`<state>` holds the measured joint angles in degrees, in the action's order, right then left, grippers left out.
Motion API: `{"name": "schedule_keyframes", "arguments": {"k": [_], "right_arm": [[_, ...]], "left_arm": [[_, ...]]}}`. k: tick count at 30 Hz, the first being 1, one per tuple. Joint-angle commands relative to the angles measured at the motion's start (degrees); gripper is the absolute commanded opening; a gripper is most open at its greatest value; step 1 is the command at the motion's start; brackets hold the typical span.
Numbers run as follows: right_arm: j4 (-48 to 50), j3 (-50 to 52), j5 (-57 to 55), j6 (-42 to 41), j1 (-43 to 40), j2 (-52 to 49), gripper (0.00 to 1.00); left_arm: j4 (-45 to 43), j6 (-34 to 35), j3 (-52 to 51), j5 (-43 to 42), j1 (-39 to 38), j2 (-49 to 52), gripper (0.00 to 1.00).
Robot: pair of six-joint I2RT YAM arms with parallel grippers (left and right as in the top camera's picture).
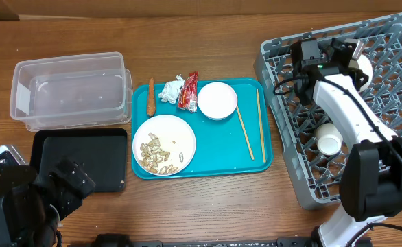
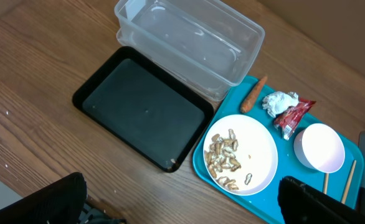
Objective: Sort waste into correct bins and load items into the dishwasher
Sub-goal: 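Stand the white saucer upright in the rack's back slots, release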
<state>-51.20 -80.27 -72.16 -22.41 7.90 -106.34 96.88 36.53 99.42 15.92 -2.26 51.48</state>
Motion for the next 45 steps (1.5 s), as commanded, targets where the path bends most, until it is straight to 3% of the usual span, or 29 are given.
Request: {"name": "schedule_keyframes", "arguments": {"k": [1, 18, 29, 45], "right_arm": [[-0.3, 0.5, -0.2, -0.1, 0.5, -0.5, 0.04], [3.2, 0.5, -6.6, 0.3, 1.3, -0.9, 0.04], [0.0, 0.6, -7.6, 0.3, 1.7, -6.4, 0.04], [-0.7, 0.6, -11.1, -0.1, 9.3, -6.2, 0.04]], "left_arm": [[-0.1, 0.7, -0.3, 1.0, -0.4, 0.0, 1.0], [-0.1, 0.7, -0.3, 1.0, -0.4, 0.0, 1.0], [-0.1, 0.7, -0.3, 1.0, -0.4, 0.0, 1.0], [-0.1, 0.7, -0.3, 1.0, -0.4, 0.0, 1.0]]}}
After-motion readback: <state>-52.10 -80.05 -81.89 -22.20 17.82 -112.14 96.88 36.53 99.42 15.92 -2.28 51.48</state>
